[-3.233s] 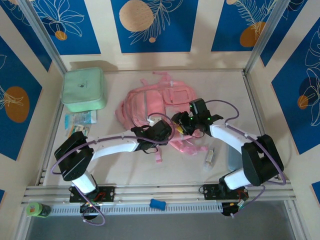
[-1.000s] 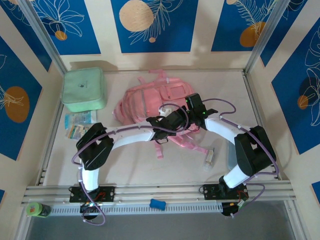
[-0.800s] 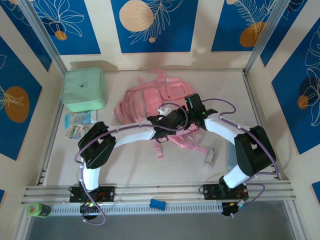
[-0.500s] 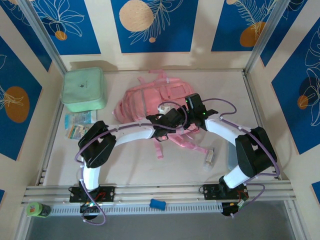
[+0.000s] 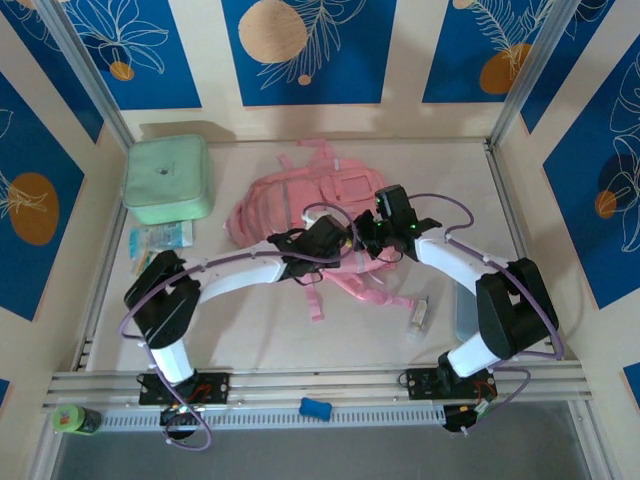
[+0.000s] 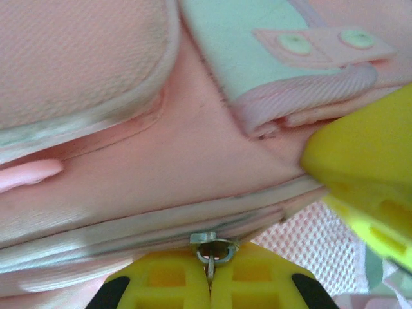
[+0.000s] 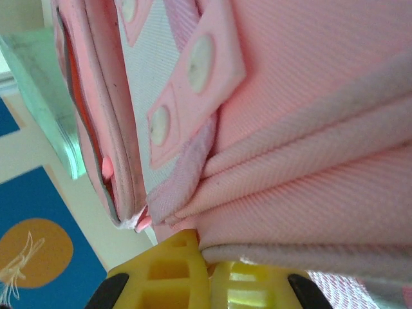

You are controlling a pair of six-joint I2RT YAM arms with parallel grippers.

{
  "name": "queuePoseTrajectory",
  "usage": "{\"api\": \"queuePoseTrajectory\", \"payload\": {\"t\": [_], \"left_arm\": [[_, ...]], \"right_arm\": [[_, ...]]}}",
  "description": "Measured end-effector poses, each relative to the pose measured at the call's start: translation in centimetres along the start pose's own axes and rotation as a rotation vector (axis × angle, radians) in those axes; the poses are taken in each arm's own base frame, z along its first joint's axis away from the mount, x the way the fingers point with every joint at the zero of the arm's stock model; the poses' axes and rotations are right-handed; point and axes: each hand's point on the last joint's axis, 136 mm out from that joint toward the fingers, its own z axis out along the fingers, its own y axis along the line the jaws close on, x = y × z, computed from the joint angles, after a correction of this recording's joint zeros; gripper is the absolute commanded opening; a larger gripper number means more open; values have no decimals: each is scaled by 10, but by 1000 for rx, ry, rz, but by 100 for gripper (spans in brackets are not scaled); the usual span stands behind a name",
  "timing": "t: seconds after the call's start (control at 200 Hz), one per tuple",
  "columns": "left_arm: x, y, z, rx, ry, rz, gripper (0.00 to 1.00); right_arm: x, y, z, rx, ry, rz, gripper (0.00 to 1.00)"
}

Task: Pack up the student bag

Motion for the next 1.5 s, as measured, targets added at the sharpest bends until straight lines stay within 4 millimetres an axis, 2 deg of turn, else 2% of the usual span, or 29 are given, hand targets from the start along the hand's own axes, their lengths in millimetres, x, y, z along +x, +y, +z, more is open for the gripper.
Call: {"api": "queuePoseTrajectory", "payload": {"t": [0.22,0.36,0.455,0.66,0.73,0.84,0.9,0.98,1.076,1.161,1.246,1.291,1.396,1.466,1.501], "left_arm": [[9,13,-15,66,14,-1,0],[9,16,-24,88,17,-5,0],[10,16,-26,117,28,-19,0],[16,6,-24,152,50,-55,0],[19,2,-19,145,65,-49,0],[24,10,-18,88,80,-33,0],[26,14,-18,73,85,-30,0],[30,17,-19,78,82,-24,0],[32,19,-19,80,82,-24,0],[31,17,-19,88,79,-25,0],[31,16,-19,95,82,-26,0],[32,15,-19,98,85,-26,0],[32,13,-19,107,90,-26,0],[31,13,-18,105,87,-28,0],[30,13,-18,104,85,-28,0]], "right_arm": [[5,4,-11,18,67,-97,0],[-1,11,-15,25,93,-151,0],[-14,15,-14,40,112,-171,0],[-58,29,-4,42,114,-200,0],[-68,34,-2,38,104,-220,13],[-67,34,-3,44,88,-258,35],[-61,33,-6,37,85,-288,44],[-43,27,-13,13,98,-281,51],[-14,15,-15,-11,138,-264,55],[13,-1,-6,-22,184,-213,57],[32,-19,9,0,221,-151,57],[39,-21,16,11,236,-128,55],[42,-10,32,4,242,-123,51],[42,-2,36,5,238,-136,50],[42,0,36,9,232,-140,46]]}}
